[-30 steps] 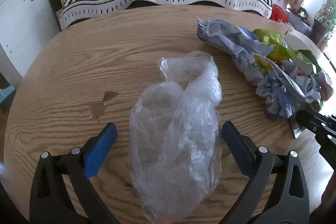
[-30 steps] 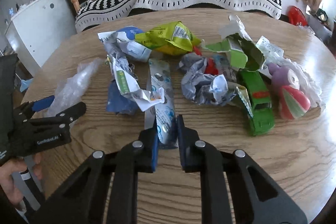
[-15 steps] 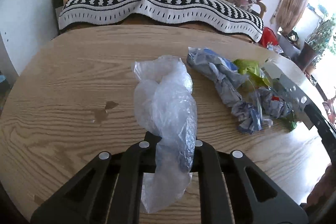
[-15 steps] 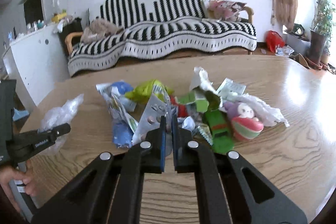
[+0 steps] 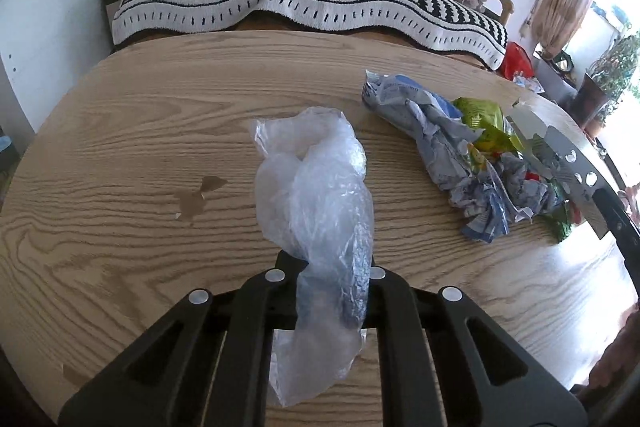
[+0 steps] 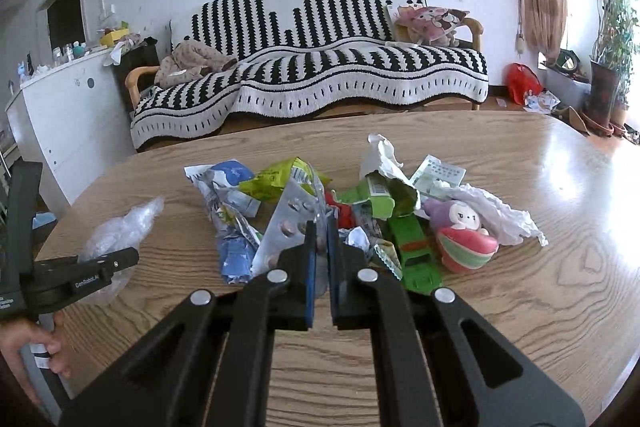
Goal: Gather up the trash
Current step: 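Grasp the silver blister pack with the right gripper, then carry the plastic bag and blister pack to the bin and release both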
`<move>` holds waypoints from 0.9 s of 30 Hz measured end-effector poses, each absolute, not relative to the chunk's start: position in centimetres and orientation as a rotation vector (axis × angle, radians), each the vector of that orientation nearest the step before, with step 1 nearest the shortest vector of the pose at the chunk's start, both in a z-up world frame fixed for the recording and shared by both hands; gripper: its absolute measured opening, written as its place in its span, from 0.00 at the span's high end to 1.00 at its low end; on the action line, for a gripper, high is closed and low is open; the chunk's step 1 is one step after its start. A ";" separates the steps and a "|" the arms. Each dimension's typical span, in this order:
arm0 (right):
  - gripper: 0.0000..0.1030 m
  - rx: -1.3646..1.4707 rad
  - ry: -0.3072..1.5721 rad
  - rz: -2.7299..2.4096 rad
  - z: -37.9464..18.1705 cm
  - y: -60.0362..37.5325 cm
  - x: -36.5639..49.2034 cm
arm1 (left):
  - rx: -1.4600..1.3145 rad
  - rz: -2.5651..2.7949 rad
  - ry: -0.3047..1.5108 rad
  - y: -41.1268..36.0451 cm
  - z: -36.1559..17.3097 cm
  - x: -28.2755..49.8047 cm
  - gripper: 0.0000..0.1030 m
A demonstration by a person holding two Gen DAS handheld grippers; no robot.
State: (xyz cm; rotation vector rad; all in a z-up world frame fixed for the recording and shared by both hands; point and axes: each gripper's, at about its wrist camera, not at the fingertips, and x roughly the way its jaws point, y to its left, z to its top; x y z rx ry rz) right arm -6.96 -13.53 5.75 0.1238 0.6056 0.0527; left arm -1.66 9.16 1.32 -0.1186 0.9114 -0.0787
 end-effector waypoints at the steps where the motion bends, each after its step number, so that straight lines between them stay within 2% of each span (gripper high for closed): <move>1: 0.94 0.125 0.608 0.052 5.7 -13.6 -7.0 | -0.120 -0.078 0.911 9.2 1.3 -1.7 0.92; 5: 0.94 0.131 0.609 0.049 5.6 -13.8 -7.0 | -0.113 -0.075 0.899 9.2 1.6 -1.8 0.92; 10: 0.94 0.136 0.494 0.054 7.4 -14.3 -9.0 | -0.052 -0.070 0.705 7.8 5.1 -4.9 0.92; 12: 0.94 0.156 0.458 0.059 8.8 -15.1 -10.9 | -0.075 -0.109 0.689 6.9 6.1 -6.3 0.92; 16: 0.94 0.156 0.397 0.028 11.5 -18.2 -15.5 | -0.102 -0.226 0.697 3.1 7.6 -9.7 0.92; 21: 0.94 0.206 0.375 -0.093 14.2 -25.6 -22.9 | -0.117 -0.470 0.722 -5.6 9.1 -15.8 0.92; 27: 0.94 0.277 0.444 -0.270 13.5 -33.6 -31.7 | -0.109 -0.776 0.917 -16.5 6.6 -22.5 0.92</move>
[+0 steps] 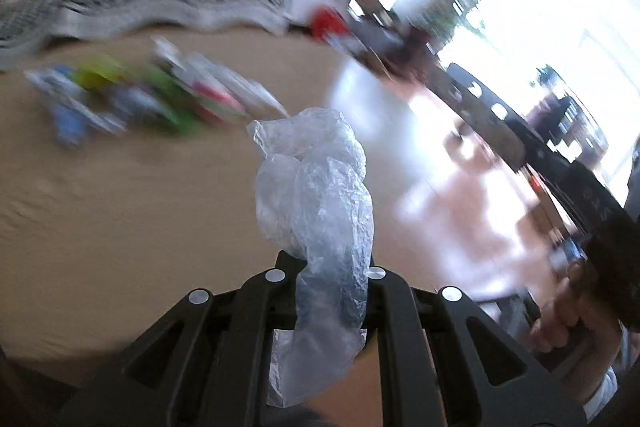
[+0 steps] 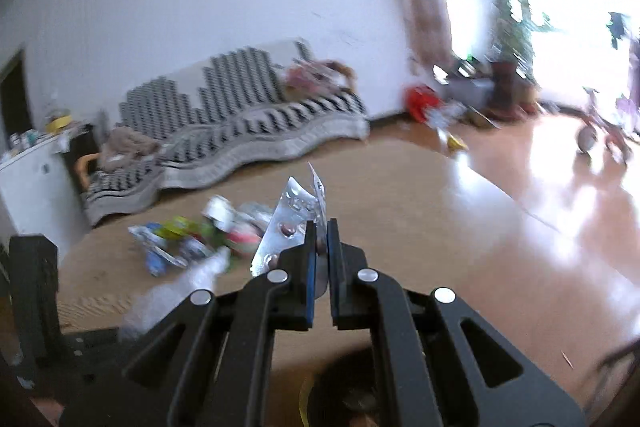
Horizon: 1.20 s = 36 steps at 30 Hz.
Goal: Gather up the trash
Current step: 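Carry the plastic bag and blister pack to the bin and release both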
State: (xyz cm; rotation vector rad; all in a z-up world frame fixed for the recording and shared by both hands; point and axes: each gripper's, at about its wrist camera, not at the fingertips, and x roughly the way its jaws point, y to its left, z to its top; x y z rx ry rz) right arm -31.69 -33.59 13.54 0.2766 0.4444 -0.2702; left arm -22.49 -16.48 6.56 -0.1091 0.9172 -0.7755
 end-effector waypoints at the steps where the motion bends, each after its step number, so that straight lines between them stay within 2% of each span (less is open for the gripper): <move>1: 0.94 0.303 0.474 -0.285 12.7 -34.5 -32.6 | -0.076 -0.804 0.959 -18.5 5.3 -23.4 0.92; 8: 0.94 0.569 0.747 -0.360 1.8 -39.6 -35.1 | 0.038 -0.840 1.243 -24.7 -4.9 -24.9 0.92; 12: 0.94 0.676 0.840 -0.376 -2.5 -40.4 -34.5 | 0.058 -0.864 1.232 -25.9 -5.1 -25.2 0.92; 30: 0.94 0.707 0.888 -0.378 -4.2 -40.5 -33.3 | 0.101 -0.906 1.242 -26.7 -5.4 -24.0 0.92; 32: 0.94 0.735 0.884 -0.356 -4.2 -40.9 -33.1 | 0.096 -0.909 1.241 -26.7 -5.5 -24.0 0.85; 33: 0.88 0.748 0.883 -0.350 -4.1 -41.2 -33.0 | 0.092 -0.901 1.253 -26.7 -5.7 -23.9 0.51; 34: 0.78 0.755 0.884 -0.353 -4.0 -41.5 -33.0 | 0.079 -0.885 1.258 -26.6 -5.8 -23.9 0.20; 35: 0.34 0.761 0.885 -0.374 -3.8 -41.9 -32.9 | 0.060 -0.877 1.245 -26.4 -5.8 -23.9 0.08; 36: 0.09 0.769 0.874 -0.391 -3.6 -42.2 -33.1 | 0.052 -0.881 1.242 -26.4 -5.8 -23.8 0.06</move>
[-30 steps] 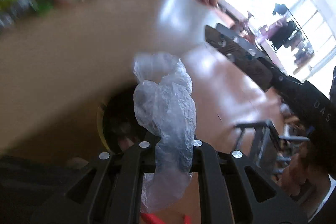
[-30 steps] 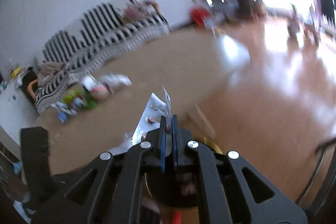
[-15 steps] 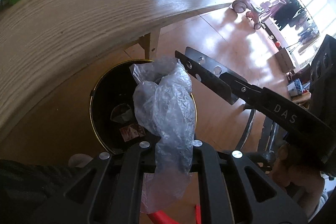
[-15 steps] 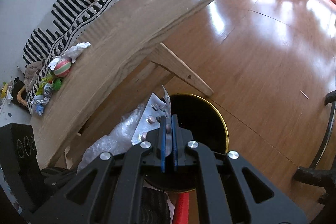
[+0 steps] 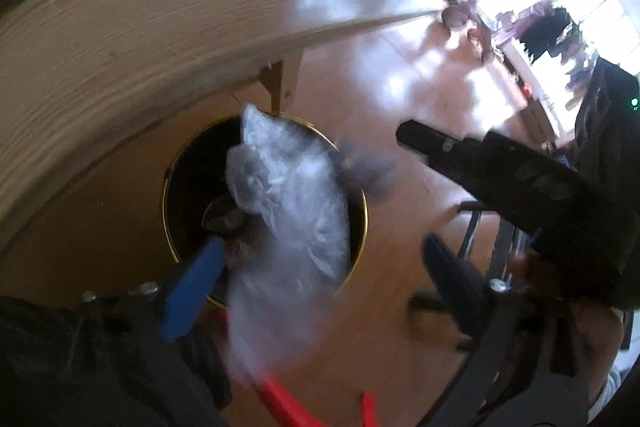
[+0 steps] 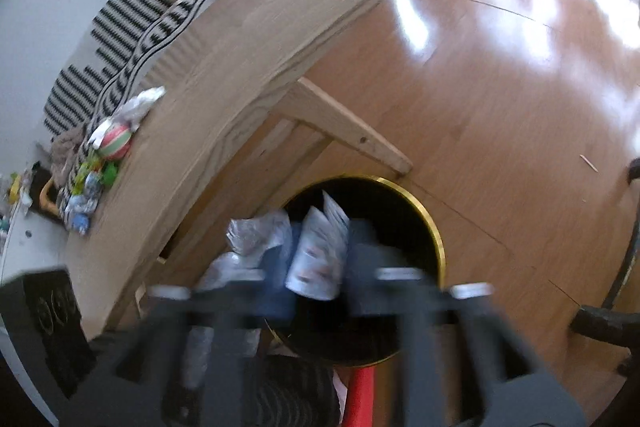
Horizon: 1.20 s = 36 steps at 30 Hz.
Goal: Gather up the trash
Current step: 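Carry the plastic bag and blister pack to the bin and release both, then return to the table and grasp the blue cloth with the left gripper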
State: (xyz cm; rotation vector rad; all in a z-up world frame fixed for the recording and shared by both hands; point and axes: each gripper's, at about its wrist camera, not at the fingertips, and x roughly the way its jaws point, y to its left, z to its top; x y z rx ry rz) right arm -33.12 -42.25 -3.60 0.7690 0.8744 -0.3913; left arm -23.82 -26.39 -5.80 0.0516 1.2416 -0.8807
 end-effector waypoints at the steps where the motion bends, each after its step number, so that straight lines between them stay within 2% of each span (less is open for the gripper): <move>1: 0.07 0.779 0.847 -0.413 -3.2 -42.7 -33.5 | 0.043 -0.887 1.240 -26.4 -5.8 -23.7 0.06; 4: 0.06 0.752 0.800 -0.459 -1.9 -43.5 -34.2 | 0.024 -0.887 1.229 -26.2 -5.7 -23.5 0.06; 8: 0.06 0.634 0.715 -0.537 0.7 -43.7 -35.3 | -0.021 -0.871 1.120 -24.9 -3.4 -23.7 0.06; 13: 0.06 0.496 0.667 -0.535 3.0 -42.6 -35.1 | 0.032 -0.729 0.841 -20.4 3.1 -23.6 0.06; 15: 0.06 0.481 0.651 -0.503 3.6 -42.1 -34.7 | 0.063 -0.577 0.790 -17.8 4.7 -22.0 0.06; 18: 0.06 0.416 0.638 -0.437 4.8 -39.9 -32.6 | 0.015 -0.390 0.809 -12.7 5.1 -17.9 0.06; 24: 0.06 0.290 0.662 -0.261 5.7 -33.9 -25.4 | -0.097 -0.102 0.897 -3.1 2.6 -9.0 0.06; 31: 0.06 0.250 0.705 -0.157 5.0 -29.3 -16.5 | -0.024 -0.101 0.931 -1.7 1.0 -3.2 0.06; 36: 0.06 0.186 0.751 -0.131 3.8 -27.3 -12.4 | -0.075 -0.188 0.967 -1.5 -0.7 -0.2 0.06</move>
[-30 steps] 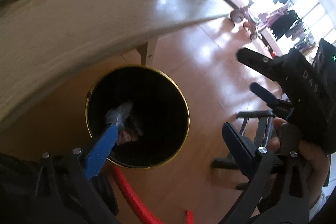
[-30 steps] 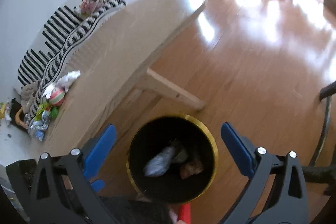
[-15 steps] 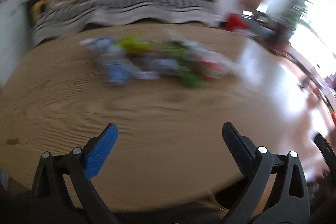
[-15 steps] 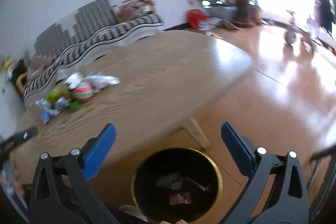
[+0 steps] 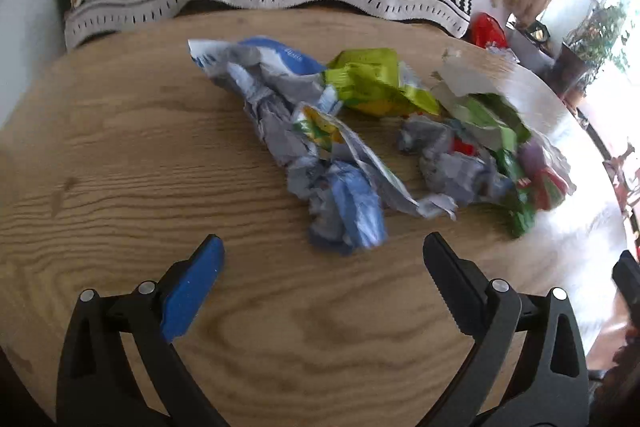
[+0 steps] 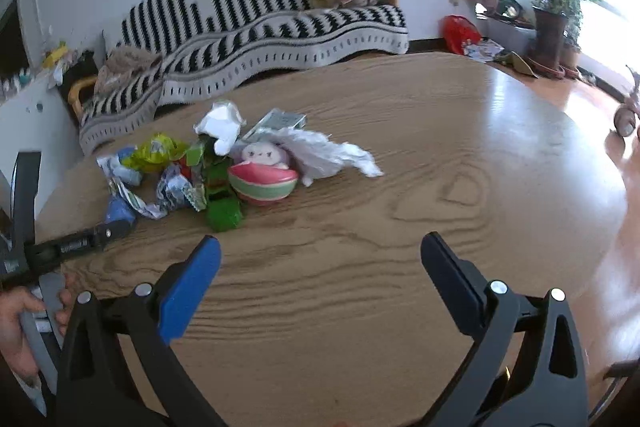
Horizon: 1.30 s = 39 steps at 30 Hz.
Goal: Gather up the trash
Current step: 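Return to the table and grasp the blue cloth with the left gripper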
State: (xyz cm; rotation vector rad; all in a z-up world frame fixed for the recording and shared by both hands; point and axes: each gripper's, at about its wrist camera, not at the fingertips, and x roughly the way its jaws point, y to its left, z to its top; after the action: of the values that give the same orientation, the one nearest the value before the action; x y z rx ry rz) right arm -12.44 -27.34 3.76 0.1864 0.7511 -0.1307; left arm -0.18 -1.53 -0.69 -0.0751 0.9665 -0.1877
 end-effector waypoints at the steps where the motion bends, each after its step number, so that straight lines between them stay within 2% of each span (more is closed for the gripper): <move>1: 0.06 0.165 0.754 -0.134 3.6 -27.1 -12.2 | -0.057 -0.165 0.954 -1.1 -0.9 0.3 0.06; 5: 0.06 0.177 0.770 -0.135 2.7 -27.5 -10.4 | -0.048 -0.118 0.946 0.6 -1.4 1.0 0.06; 9: 0.06 0.227 0.777 -0.164 1.8 -27.4 -8.9 | -0.159 -0.095 0.955 4.1 -0.9 1.8 0.06; 14: 0.06 0.005 0.759 -0.166 2.6 -24.1 -7.8 | -0.168 -0.158 0.959 5.6 -0.8 1.6 0.06; 18: 0.06 0.153 0.749 0.028 3.4 -21.7 -6.5 | -0.165 -0.194 0.973 5.6 -0.7 2.3 0.06; 22: 0.06 -0.010 0.801 0.058 2.0 -16.4 -4.6 | -0.269 -0.247 0.982 5.3 -0.6 3.4 0.06; 28: 0.06 -0.029 0.807 0.168 1.2 -12.7 -3.6 | -0.052 -0.162 0.987 3.7 -1.2 4.2 0.06; 39: 0.18 0.019 0.932 0.259 -0.4 -9.8 -0.5 | 0.049 -0.092 0.964 7.2 -1.7 4.4 0.06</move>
State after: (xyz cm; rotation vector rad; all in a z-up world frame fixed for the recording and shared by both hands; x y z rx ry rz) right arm -0.55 -9.83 -0.40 0.0195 0.9317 0.2588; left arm 4.39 7.22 -1.66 0.0494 0.9636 -0.0917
